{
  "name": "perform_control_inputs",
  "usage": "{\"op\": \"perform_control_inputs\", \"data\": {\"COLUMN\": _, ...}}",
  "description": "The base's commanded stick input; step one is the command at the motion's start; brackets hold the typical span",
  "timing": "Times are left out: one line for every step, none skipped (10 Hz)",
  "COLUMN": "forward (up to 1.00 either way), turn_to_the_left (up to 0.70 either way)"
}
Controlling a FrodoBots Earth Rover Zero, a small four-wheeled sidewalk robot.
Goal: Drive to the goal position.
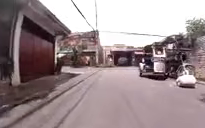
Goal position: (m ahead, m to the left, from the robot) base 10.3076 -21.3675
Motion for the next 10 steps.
{"op": "perform_control_inputs", "data": {"forward": 1.0, "turn_to_the_left": -0.4}}
{"op": "perform_control_inputs", "data": {"forward": 1.0, "turn_to_the_left": -0.26}}
{"op": "perform_control_inputs", "data": {"forward": 1.0, "turn_to_the_left": 0.0}}
{"op": "perform_control_inputs", "data": {"forward": 1.0, "turn_to_the_left": 0.0}}
{"op": "perform_control_inputs", "data": {"forward": 1.0, "turn_to_the_left": 0.0}}
{"op": "perform_control_inputs", "data": {"forward": 1.0, "turn_to_the_left": 0.0}}
{"op": "perform_control_inputs", "data": {"forward": 1.0, "turn_to_the_left": 0.0}}
{"op": "perform_control_inputs", "data": {"forward": 1.0, "turn_to_the_left": 0.0}}
{"op": "perform_control_inputs", "data": {"forward": 1.0, "turn_to_the_left": 0.0}}
{"op": "perform_control_inputs", "data": {"forward": 1.0, "turn_to_the_left": 0.0}}
